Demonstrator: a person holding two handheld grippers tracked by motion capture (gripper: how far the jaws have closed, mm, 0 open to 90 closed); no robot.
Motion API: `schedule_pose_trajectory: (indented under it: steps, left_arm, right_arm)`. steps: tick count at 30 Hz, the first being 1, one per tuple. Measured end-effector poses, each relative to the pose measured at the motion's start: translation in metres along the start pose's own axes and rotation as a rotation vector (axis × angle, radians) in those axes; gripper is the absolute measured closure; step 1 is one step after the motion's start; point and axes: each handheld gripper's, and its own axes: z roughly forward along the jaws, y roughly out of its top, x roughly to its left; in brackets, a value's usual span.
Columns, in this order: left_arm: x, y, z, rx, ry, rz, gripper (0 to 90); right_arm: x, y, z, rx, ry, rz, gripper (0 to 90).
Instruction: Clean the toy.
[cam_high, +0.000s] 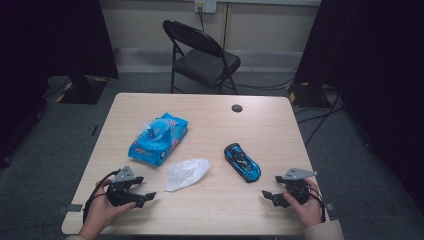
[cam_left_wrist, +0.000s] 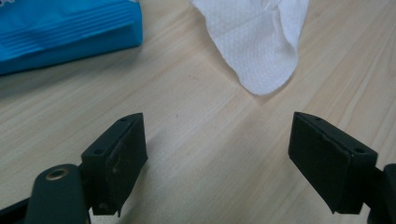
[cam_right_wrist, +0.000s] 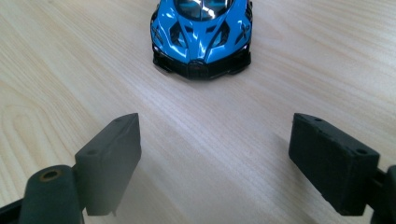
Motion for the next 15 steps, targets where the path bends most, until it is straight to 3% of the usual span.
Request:
schedule_pose_trajectory:
  steps: [4,9,15]
  left_arm:
    - [-0.0019,-0.003,0.0024,0.001,0.012,0.033,18.0]
    - [-0.0053,-0.006,0.0056,0.011,0.032,0.107,15.6]
    - [-0.0055,-0.0061,0.0063,0.008,0.027,0.109,14.5]
  right_arm:
    - [0.0029,-0.0023,0.0029,0.003,-0.02,-0.034,16.1]
    - [0.006,-0.0025,0.0043,0.011,-0.036,-0.067,15.3]
    - [0.0061,-0.0026,0.0043,0.012,-0.036,-0.067,15.2]
